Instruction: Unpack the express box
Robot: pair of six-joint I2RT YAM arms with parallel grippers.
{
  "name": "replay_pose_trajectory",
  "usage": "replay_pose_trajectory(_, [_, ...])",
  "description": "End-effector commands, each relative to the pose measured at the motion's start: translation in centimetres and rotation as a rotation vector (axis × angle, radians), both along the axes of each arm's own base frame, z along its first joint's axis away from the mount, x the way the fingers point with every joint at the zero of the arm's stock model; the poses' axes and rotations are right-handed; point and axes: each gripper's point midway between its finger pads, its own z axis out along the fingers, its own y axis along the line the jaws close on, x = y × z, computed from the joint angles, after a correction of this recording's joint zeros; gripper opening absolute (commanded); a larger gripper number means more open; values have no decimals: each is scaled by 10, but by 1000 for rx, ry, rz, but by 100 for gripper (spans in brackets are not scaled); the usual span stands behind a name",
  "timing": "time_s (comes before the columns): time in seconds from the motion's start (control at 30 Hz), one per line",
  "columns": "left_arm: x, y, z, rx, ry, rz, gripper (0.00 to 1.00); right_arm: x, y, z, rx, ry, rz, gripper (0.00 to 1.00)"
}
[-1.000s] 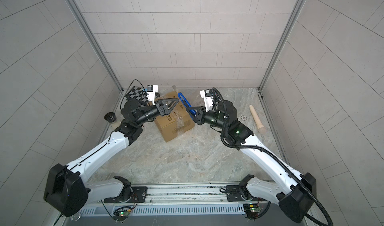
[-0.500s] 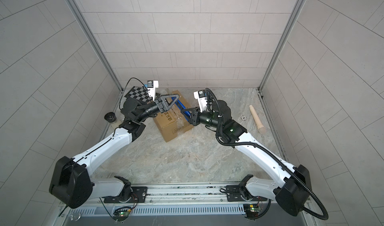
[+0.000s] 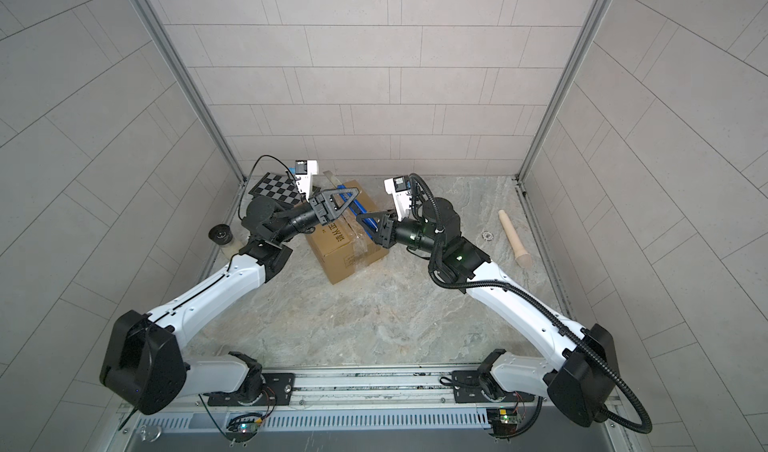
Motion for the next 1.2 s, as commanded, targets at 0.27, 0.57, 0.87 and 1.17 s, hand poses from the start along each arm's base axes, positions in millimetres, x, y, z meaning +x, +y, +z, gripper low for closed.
replay_pose_trajectory(0.27, [-12,-1,26,-41,-85,-25,0,3,-5,13,24,-6,-40,0])
replay_pose_trajectory(0.57, [-12,10,57,-164,-122,4,0,2,-13,22,56,-6,-77,29])
replay_pose_trajectory(0.87, [-14,17,74,-299,-128,-29,0,-1,-24,34,255,-11,-108,49])
replay_pose_trajectory(1.17, [-14,19,77,-324,-129,-36,0,-14,-24,55,382,-95,-87,50])
